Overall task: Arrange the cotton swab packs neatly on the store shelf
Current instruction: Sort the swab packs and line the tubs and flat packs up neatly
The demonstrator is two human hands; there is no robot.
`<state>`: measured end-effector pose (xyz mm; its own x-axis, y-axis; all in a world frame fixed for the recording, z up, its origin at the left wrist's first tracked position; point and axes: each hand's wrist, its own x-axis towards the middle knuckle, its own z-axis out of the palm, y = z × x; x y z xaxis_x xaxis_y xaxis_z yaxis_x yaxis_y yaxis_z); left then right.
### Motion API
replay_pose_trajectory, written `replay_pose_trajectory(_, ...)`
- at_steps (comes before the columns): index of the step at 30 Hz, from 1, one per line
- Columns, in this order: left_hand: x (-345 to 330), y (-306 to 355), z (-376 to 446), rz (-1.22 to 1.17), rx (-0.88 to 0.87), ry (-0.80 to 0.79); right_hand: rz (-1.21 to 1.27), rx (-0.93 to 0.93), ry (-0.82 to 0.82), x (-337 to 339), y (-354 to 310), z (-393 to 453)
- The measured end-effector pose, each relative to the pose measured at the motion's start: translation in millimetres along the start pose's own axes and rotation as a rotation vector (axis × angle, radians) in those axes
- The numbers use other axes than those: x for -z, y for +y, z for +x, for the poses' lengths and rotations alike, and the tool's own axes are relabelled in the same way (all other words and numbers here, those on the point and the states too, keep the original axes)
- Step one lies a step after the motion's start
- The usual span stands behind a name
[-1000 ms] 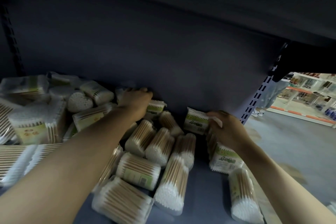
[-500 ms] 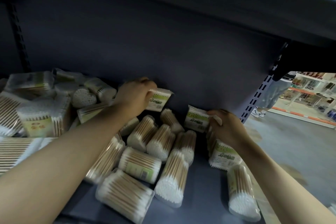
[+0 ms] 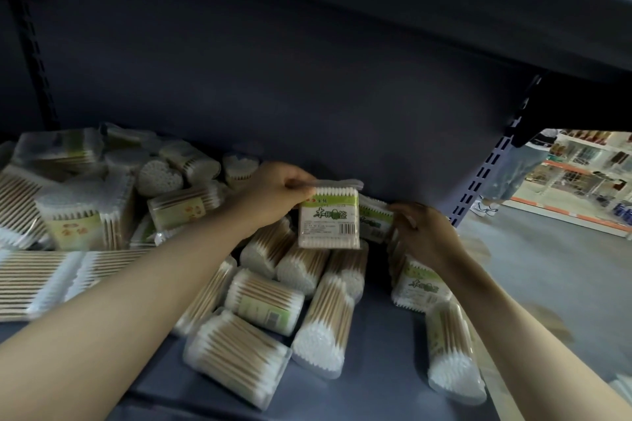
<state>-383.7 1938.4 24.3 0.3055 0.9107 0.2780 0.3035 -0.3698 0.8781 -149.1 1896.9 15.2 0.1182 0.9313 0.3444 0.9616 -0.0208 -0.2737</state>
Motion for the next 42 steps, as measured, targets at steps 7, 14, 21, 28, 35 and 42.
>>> replay_pose_trajectory(7,-4,1,-2,-0.054,0.051,-0.035,0.025,0.009,0.004,-1,3,0)
replay_pose_trajectory(14,-7,3,0,-0.048,0.054,-0.039,0.034,0.028,0.024,-3,4,2)
replay_pose_trajectory(21,-27,10,17,0.052,-0.023,0.062,0.189,-0.072,0.112,2,8,4)
replay_pose_trajectory(28,-71,21,33,0.066,-0.131,0.153,0.183,-0.112,0.17,14,25,6)
replay_pose_trajectory(35,-100,24,38,0.207,-0.099,0.14,0.142,-0.112,0.114,16,34,4)
replay_pose_trajectory(42,-101,13,37,0.255,-0.063,0.108,0.075,-0.108,0.081,7,38,5)
